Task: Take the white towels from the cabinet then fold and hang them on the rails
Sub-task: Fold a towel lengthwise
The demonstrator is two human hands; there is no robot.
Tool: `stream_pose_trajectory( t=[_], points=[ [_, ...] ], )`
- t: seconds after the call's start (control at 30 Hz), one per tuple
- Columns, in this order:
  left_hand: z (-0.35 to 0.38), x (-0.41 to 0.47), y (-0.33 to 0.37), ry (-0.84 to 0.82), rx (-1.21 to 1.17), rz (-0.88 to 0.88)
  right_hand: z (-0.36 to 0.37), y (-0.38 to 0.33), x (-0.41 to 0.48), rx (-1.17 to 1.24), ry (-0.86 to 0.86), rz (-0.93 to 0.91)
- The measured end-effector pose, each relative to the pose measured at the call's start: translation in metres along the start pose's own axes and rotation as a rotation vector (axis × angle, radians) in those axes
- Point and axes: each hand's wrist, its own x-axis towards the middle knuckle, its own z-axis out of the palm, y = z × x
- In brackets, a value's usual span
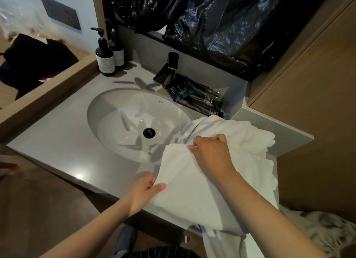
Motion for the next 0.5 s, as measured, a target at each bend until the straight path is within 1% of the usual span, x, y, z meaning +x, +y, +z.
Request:
stream_pose_trajectory(
  t=[0.1,0.27,0.33,0.43,0.5],
  points=[
    [0.007,-0.001,-0.001,0.031,0.165,0.013,-0.001,0.012,-0.012,0.027,0.121,0.003],
    [0.02,-0.005,0.003,0.173,0.37,0.058,-0.006,0.037,-0.035,0.138,0.273,0.075],
    [0.022,-0.004,0.005,0.205,0.44,0.084,-0.008,0.047,-0.045,0.226,0.281,0.152],
    [0.017,0.002,0.008,0.219,0.409,0.128,-0.014,0.063,-0.064,0.39,0.244,0.261],
    [0.013,0.004,0.02,0.299,0.417,0.238,-0.017,0.073,-0.075,0.482,0.173,0.314]
  ],
)
